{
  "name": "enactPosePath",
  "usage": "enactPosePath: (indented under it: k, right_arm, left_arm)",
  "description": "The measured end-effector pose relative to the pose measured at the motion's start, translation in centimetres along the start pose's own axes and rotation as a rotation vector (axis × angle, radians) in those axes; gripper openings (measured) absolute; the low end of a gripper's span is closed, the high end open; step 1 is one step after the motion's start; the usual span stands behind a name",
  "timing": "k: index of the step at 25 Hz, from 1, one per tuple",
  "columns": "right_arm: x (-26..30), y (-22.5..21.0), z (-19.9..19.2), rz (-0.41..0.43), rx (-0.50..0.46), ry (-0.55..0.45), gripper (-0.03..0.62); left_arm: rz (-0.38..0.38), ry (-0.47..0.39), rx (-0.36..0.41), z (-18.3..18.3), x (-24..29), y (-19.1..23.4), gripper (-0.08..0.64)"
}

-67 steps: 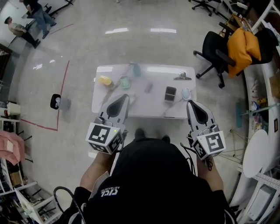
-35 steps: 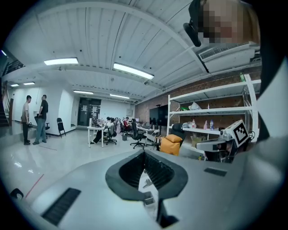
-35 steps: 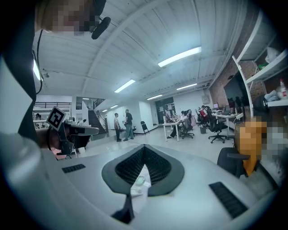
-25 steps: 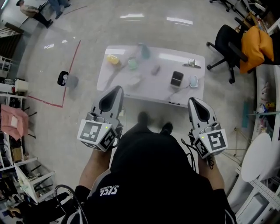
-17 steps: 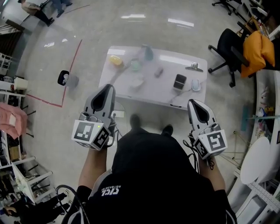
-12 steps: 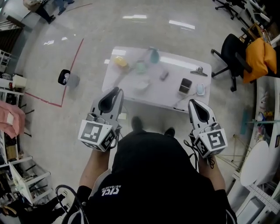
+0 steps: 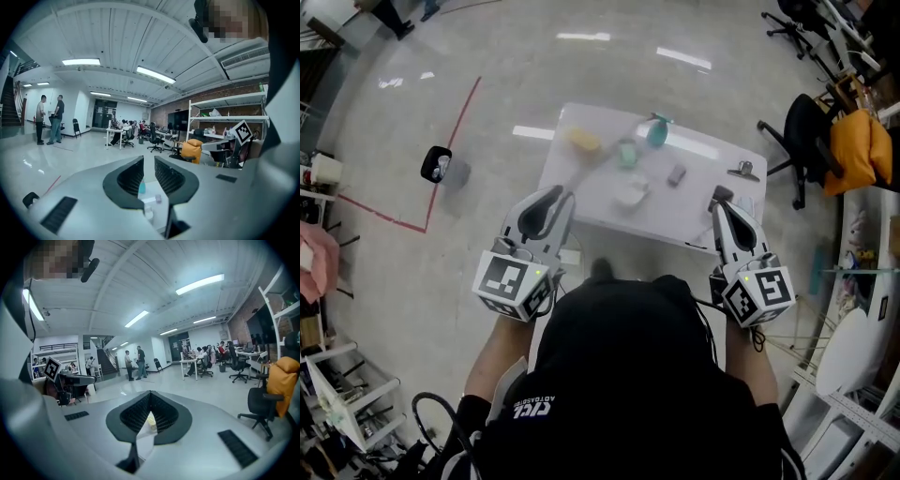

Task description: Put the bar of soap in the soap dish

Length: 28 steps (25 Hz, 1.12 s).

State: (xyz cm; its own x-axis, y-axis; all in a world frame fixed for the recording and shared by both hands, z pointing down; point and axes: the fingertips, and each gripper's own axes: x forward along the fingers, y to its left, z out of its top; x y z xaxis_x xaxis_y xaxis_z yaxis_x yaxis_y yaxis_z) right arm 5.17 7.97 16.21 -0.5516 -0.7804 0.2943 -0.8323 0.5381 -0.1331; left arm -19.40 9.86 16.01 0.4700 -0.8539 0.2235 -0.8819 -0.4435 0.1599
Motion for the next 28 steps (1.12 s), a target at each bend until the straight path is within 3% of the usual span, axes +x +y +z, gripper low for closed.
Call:
enactPosePath:
  k: [10,19,23,28]
  right_arm:
    - [4.6,2.0,-2.3,-0.024,0.02,0.112,0.017]
    - [8.7,-0.5,-3.9,0.003,0.068,0.169,0.017]
    - [10.7,-2.1,-4.0,0.015,0.085,0.175,0.017]
    - [12.7,-5.1,-5.9,0.022,0.171,0.172,0.017]
  left_arm:
    - [-0.025,0.044,-0.068,-2.9,1.1,4.6,0.086]
    - [-0.019,0.109,-0.094,-5.0,5.7,6.2,0.087]
    - [0.021,0.12,-0.096,-5.0,7.5,7.1,0.086]
    - [0.052,0.146,-0.118,-5.9,10.4,8.4,0.086]
